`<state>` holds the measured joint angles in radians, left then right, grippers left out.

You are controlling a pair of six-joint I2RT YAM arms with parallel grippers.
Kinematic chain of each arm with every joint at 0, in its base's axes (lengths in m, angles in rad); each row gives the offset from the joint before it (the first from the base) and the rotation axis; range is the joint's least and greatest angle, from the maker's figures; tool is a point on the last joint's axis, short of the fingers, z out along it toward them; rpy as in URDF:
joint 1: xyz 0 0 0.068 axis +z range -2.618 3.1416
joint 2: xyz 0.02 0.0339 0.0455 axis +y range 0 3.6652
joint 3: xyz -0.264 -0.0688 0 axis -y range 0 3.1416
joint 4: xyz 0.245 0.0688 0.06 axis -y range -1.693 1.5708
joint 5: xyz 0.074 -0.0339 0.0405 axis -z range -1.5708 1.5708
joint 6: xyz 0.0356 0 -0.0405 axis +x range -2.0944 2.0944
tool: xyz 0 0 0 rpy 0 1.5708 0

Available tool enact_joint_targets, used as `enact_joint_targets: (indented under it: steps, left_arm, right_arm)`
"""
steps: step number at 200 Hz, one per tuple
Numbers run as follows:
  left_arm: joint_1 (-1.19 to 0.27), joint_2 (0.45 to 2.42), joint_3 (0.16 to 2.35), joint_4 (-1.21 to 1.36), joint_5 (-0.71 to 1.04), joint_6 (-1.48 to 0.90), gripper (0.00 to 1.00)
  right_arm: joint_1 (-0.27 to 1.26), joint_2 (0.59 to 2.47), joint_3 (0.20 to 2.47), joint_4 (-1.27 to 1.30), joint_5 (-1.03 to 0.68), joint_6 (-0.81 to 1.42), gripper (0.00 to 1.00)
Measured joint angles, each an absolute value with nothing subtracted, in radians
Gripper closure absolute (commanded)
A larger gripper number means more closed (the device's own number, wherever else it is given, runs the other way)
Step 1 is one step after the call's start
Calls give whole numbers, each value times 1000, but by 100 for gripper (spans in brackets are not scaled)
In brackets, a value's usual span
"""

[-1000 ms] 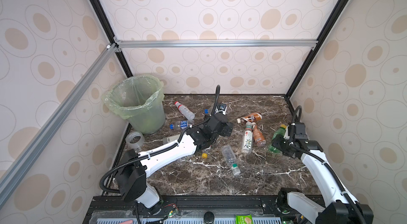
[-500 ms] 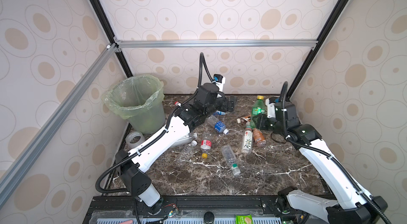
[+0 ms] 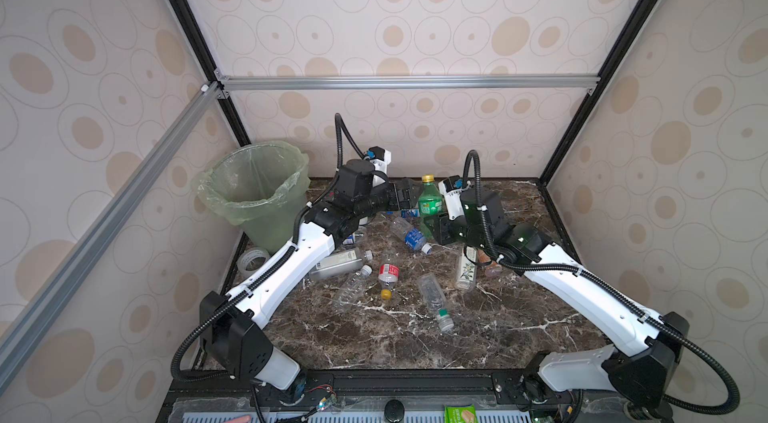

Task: Throw the plastic bottles in the bin
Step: 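Lift the green bottle with the right gripper while the left gripper grasps its yellow cap, then open the right gripper while the left gripper lifts the green bottle toward the bin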

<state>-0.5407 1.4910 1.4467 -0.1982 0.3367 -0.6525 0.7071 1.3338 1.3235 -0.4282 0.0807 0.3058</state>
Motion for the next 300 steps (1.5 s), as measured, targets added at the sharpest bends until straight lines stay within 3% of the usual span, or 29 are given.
enact_joint_targets:
  steps: [92,184,220,246,266,300]
  left_arm:
    - [-515,1483,1385,-43,434,-753,17]
    - [-485,1515,1369,-7,458,-816,52]
    - [-484,1517,1369,8,469,-823,74]
    - [-481,1520,1362,11,471,-823,86]
    - [-477,1520,1360,10,471,-823,96]
    - [-449,1523,1364,-29,478,-823,100]
  right_arm:
    - [744,1390,1324,-369,37,329,65]
    - [791,1427,1324,-344,23,352,65]
    - [792,1434,1324,-344,23,354,65]
    - [792,1439,1324,-345,27,353,61]
    - [792,1445,1324,-346,30,355,51]
    - [794,1479,1364,-375,22,355,36]
